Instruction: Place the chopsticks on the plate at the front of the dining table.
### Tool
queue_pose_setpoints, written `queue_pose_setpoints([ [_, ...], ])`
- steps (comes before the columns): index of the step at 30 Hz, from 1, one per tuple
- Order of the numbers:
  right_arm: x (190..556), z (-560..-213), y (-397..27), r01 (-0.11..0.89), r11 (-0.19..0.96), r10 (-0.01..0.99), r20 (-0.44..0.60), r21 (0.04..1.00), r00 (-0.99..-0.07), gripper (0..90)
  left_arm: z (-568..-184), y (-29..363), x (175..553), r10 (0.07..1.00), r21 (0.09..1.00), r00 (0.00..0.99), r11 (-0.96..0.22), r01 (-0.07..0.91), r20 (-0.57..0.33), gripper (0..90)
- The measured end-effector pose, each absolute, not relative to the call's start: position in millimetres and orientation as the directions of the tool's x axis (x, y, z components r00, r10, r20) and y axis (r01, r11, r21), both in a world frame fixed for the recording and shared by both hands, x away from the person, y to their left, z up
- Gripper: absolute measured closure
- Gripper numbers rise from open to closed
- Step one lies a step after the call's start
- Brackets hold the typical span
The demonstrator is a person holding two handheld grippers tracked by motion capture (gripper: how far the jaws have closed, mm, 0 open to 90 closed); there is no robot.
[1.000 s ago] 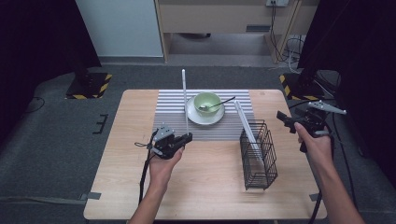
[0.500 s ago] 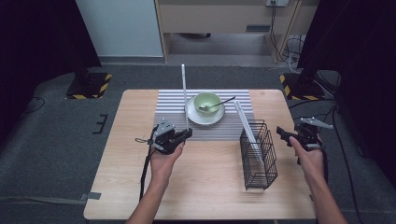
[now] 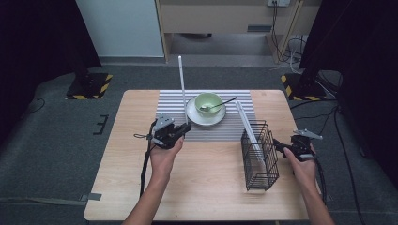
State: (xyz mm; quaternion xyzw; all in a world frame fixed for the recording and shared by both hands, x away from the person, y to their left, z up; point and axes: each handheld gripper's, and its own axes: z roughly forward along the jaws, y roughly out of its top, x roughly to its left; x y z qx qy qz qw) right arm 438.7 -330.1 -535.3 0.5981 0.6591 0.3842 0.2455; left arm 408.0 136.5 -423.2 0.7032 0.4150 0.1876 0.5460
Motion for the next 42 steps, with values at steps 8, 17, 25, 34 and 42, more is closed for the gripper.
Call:
queue_pose_setpoints([
  [8, 437, -546, -327, 0.622, 0.011, 0.983, 0.107, 0.783, -0.152, 14.1, -413, 132, 414, 0.795, 0.926, 0.582, -0.070, 0.370, -0.172, 86.7],
  [17, 435, -550, -322, 0.637, 0.043, 0.983, 0.081, 0.770, -0.164, 12.9, -406, 124, 422, 0.807, 0.927, 0.569, -0.073, 0.367, -0.161, 86.7],
  [25, 433, -551, -316, 0.658, 0.069, 0.986, 0.050, 0.750, -0.161, 11.5, -402, 113, 427, 0.833, 0.925, 0.535, -0.079, 0.371, -0.144, 86.7],
  [34, 434, -551, -312, 0.664, 0.103, 0.985, 0.014, 0.741, -0.169, 10.1, -405, 106, 435, 0.854, 0.920, 0.501, -0.076, 0.384, -0.139, 86.7],
  [42, 434, -552, -311, 0.665, 0.100, 0.986, 0.015, 0.740, -0.165, 9.8, -408, 97, 445, 0.877, 0.922, 0.461, -0.063, 0.382, -0.131, 86.7],
])
